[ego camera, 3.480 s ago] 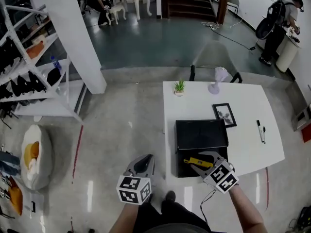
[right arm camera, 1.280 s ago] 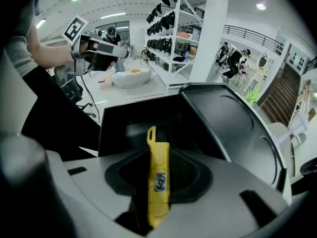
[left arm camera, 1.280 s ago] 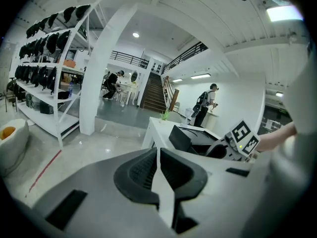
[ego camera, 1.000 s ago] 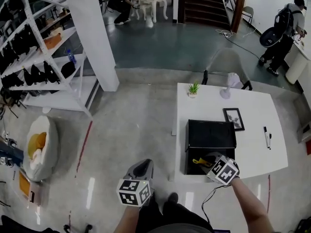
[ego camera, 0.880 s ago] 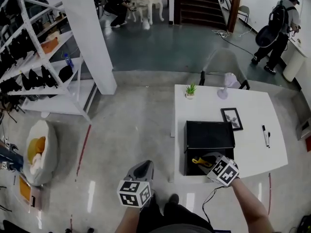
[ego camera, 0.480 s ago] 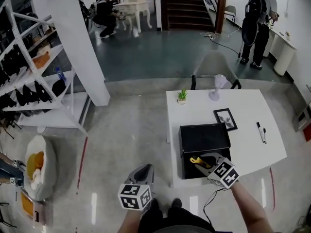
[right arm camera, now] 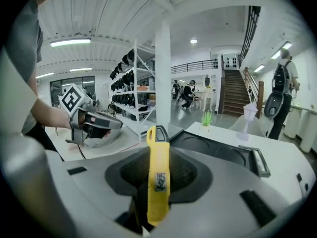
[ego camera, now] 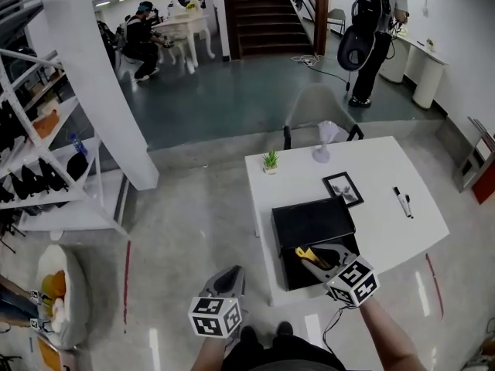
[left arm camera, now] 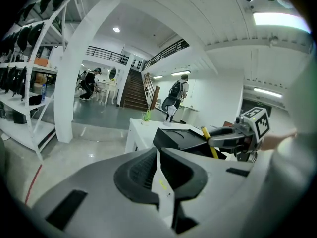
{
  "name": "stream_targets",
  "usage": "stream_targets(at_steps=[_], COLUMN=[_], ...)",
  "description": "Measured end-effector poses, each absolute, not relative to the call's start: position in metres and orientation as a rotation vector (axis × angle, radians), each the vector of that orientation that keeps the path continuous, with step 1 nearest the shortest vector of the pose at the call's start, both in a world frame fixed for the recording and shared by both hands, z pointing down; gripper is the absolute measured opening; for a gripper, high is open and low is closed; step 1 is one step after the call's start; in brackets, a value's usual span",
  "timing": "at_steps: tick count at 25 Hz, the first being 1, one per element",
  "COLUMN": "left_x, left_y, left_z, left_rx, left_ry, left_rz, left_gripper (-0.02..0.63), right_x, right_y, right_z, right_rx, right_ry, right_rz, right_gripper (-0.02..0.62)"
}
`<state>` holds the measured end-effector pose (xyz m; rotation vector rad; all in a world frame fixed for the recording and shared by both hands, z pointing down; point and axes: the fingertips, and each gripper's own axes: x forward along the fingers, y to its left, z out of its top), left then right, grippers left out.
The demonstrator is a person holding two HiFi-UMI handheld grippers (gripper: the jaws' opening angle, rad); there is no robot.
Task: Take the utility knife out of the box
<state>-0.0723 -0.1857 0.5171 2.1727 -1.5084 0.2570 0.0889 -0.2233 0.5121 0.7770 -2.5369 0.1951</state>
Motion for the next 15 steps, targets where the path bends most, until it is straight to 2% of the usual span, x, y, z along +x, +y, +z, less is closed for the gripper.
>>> stream_targets(at_steps=[15], left_x=[-0.042], left_y=[-0.214], left_z=[0.516], left_rx=[2.276], left_ry=[-1.363], left_rz=[0.276], left_gripper=[0.025], right_x=[0.121], right_y=[-0.231], right_z=[0.444], right_rx=[1.227], right_ry=[-2.686], right_rz=[0.269], right_gripper=[0.117])
